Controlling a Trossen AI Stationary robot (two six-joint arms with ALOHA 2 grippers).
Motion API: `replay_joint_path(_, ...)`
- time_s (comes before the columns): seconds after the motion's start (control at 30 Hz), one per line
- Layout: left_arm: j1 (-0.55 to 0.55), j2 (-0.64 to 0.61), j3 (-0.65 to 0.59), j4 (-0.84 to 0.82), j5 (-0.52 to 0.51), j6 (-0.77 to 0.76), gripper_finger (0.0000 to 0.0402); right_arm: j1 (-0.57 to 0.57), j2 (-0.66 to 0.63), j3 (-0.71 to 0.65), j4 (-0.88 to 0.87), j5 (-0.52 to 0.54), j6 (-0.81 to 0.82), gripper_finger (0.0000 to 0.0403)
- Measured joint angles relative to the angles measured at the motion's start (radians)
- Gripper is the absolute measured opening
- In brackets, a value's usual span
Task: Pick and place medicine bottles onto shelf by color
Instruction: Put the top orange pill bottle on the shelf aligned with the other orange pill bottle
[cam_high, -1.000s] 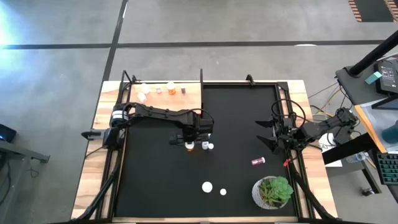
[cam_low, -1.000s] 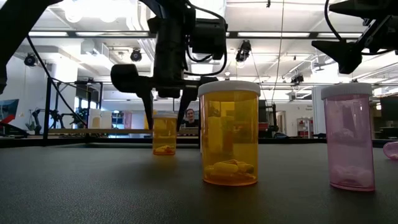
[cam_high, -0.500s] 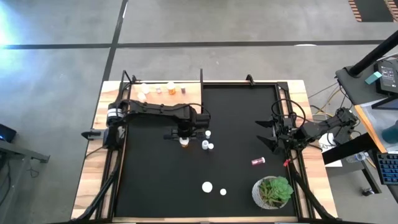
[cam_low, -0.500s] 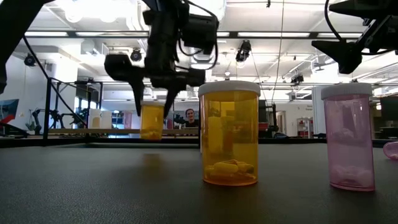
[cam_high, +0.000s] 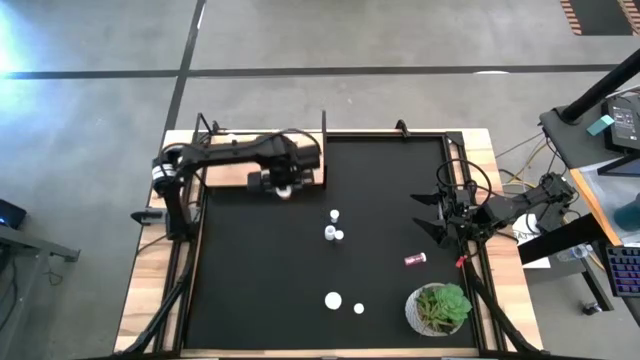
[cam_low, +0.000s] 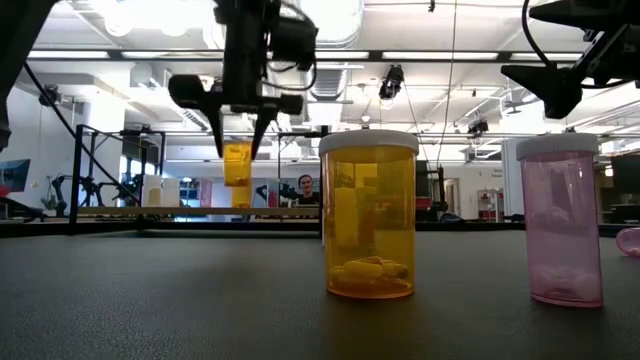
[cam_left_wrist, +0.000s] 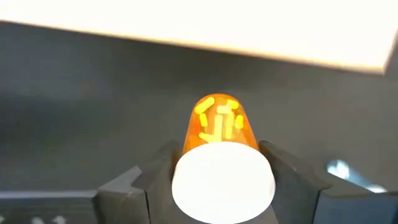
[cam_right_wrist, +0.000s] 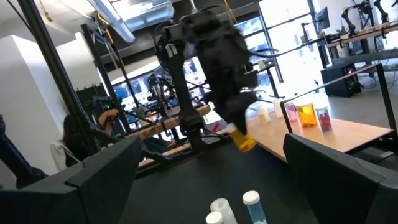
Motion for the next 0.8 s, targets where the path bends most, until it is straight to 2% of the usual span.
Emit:
replay_joint_path(0.23, 0.167, 0.006, -0.001, -0.017, 0.021, 0.026, 0.0189, 0.000, 0.000, 0.000, 0.000, 0.000, 0.000, 0.0384)
replay_joint_path(0.43, 0.280, 0.010, -0.013, 0.035, 0.018, 0.049, 0.0189, 0.000, 0.000, 0.000, 0.000, 0.000, 0.000, 0.0384)
replay_joint_path(0.8, 0.375, 0.011, -0.058, 0.150, 0.020, 0.050, 0.0190, 0.000, 0.000, 0.000, 0.000, 0.000, 0.000, 0.0384)
